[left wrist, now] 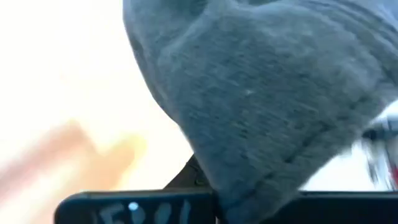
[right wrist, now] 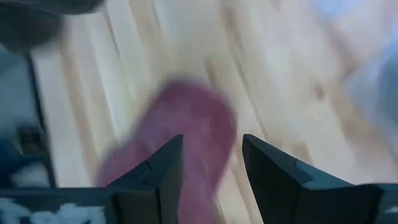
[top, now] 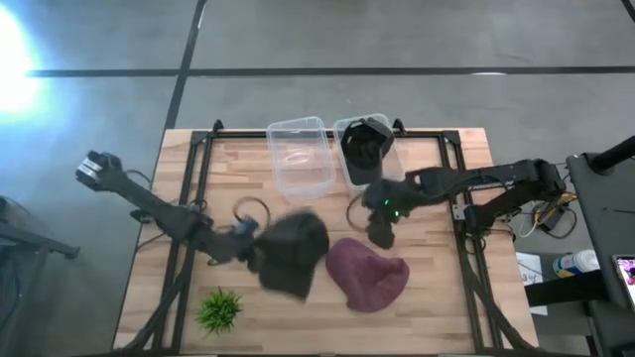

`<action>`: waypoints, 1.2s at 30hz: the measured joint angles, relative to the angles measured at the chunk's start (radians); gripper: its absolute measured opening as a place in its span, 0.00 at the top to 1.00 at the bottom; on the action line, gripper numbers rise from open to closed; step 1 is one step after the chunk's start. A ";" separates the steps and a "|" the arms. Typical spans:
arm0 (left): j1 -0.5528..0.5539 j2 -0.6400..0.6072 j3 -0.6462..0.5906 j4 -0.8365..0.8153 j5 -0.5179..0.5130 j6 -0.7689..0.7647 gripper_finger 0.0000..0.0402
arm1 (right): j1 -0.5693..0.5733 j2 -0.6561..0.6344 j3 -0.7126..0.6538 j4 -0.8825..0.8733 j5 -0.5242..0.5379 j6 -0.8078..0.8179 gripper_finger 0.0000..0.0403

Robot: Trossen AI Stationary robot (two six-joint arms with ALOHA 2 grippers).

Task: Pick and place caps into container
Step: Put the black cap into the right transparent container

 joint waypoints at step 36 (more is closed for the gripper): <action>0.386 0.187 0.336 0.130 -0.418 0.521 0.99 | -0.073 -0.010 0.078 0.363 0.419 -0.097 0.36</action>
